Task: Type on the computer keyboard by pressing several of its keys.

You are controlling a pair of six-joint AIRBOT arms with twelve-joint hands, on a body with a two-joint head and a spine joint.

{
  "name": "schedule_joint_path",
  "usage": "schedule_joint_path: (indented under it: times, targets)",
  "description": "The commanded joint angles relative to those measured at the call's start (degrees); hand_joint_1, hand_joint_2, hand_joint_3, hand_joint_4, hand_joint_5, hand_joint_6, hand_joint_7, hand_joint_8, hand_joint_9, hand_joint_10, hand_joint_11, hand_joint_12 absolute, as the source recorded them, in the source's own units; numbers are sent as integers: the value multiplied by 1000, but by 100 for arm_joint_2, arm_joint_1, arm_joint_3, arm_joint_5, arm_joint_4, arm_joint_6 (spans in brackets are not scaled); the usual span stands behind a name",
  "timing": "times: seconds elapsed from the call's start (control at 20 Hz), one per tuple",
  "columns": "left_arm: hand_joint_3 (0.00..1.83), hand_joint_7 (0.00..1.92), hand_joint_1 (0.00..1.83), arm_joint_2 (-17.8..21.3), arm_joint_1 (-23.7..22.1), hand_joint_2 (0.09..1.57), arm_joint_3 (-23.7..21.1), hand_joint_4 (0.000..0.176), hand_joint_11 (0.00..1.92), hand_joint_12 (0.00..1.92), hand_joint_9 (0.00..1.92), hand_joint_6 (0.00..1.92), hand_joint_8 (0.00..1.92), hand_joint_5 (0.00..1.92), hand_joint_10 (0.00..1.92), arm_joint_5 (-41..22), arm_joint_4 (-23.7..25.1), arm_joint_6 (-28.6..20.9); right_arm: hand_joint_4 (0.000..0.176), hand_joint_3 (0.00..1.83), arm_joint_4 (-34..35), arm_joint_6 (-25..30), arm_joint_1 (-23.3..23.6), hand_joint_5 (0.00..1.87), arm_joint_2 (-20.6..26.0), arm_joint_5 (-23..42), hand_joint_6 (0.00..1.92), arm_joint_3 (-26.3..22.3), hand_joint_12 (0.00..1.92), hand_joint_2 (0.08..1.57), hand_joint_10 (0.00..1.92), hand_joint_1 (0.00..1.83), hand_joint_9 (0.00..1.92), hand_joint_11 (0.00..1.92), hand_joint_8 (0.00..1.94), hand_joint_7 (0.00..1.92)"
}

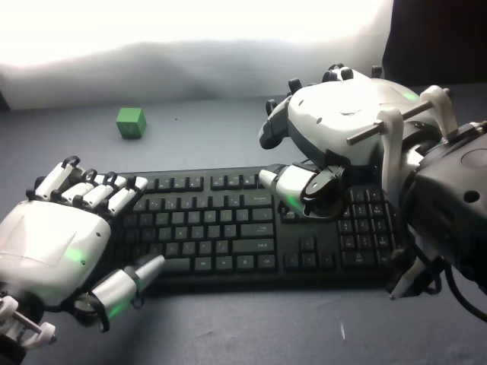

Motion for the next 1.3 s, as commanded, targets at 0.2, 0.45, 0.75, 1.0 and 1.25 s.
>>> schedule_joint_path:
  times: [0.2, 0.45, 0.75, 1.0, 1.25]
  targets:
    - [0, 299, 1077, -139, 61, 1088, 82, 55, 0, 964, 365, 0, 0, 228, 0, -847, 217, 28, 0, 0, -502, 49, 91, 656, -35, 146, 98, -16, 1430, 1298, 145, 761, 506, 0, 6, 627]
    - [0, 148, 1291, -247, 35, 1089, 123, 63, 0, 765, 219, 0, 0, 132, 0, -860, 217, -6, 0, 0, -502, 61, 107, 674, -48, 144, 105, -16, 1459, 1294, 147, 771, 519, 0, 8, 644]
    - [11, 229, 769, -246, 25, 1133, 118, 57, 0, 901, 289, 10, 19, 119, 23, -808, 217, -113, 0, 1, -502, 60, 130, 671, -44, 164, 103, -16, 1441, 1311, 143, 726, 520, 0, 7, 648]
    - [0, 327, 9, -200, -11, 1141, 47, 49, 0, 914, 342, 24, 15, 210, 19, -686, 216, -341, 0, 0, -502, 66, 145, 658, -46, 162, 96, -16, 1447, 1309, 135, 747, 507, 0, 3, 627]
    - [0, 382, 0, 151, -245, 1098, -198, 53, 0, 923, 393, 12, 11, 249, 19, -284, 214, -510, 0, 1, -502, 68, 153, 673, -52, 161, 100, -17, 1456, 1315, 138, 731, 522, 0, 2, 631]
